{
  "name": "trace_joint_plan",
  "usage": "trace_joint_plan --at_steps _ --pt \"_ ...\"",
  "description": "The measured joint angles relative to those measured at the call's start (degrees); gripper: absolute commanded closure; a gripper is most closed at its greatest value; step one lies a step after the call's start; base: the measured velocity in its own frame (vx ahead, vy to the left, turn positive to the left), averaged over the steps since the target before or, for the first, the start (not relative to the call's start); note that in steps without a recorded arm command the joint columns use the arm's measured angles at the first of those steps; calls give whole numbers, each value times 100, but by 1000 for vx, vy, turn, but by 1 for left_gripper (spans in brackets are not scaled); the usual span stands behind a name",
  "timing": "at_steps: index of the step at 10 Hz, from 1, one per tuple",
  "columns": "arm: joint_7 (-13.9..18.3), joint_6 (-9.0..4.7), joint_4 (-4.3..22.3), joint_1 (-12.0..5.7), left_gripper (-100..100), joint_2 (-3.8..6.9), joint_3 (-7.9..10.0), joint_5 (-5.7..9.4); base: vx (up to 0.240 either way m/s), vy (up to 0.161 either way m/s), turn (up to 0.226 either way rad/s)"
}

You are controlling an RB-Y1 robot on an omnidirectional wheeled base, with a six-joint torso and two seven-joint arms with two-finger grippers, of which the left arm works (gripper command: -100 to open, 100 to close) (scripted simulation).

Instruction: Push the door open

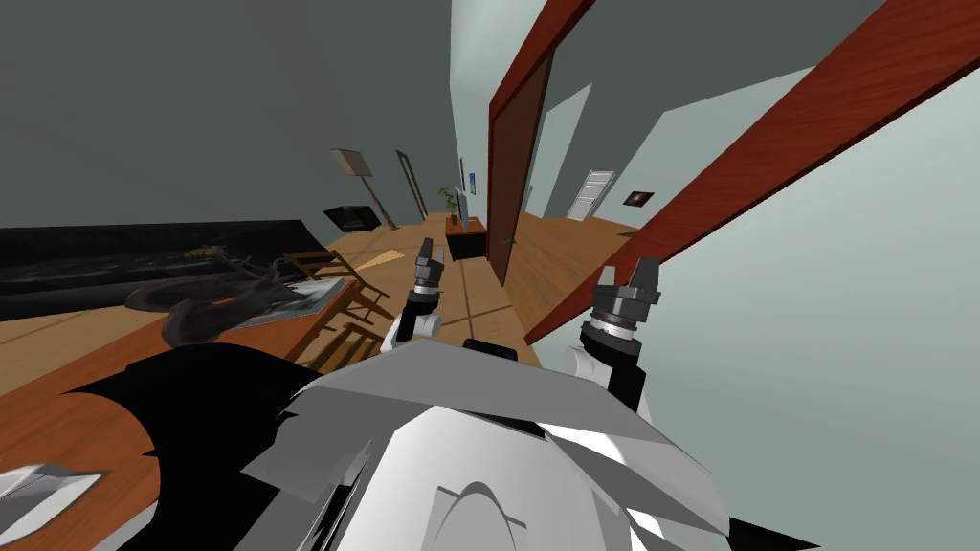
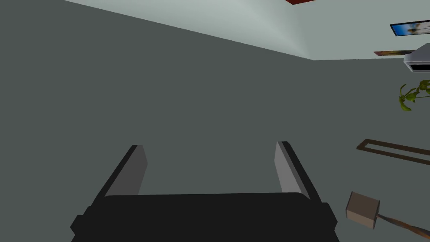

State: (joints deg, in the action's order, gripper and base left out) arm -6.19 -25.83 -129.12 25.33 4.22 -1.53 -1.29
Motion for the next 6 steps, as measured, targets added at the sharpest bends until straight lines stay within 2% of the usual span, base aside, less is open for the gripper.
trace_joint_plan --at_steps 1,4,6 --pt "27 -20 145 -75 -100 27 -9 3 159 67 -89" --pt "85 -123 448 -129 -100 49 -149 -29 122 53 -68" --pt "144 -163 705 -258 -100 96 -167 -21 141 50 -85"
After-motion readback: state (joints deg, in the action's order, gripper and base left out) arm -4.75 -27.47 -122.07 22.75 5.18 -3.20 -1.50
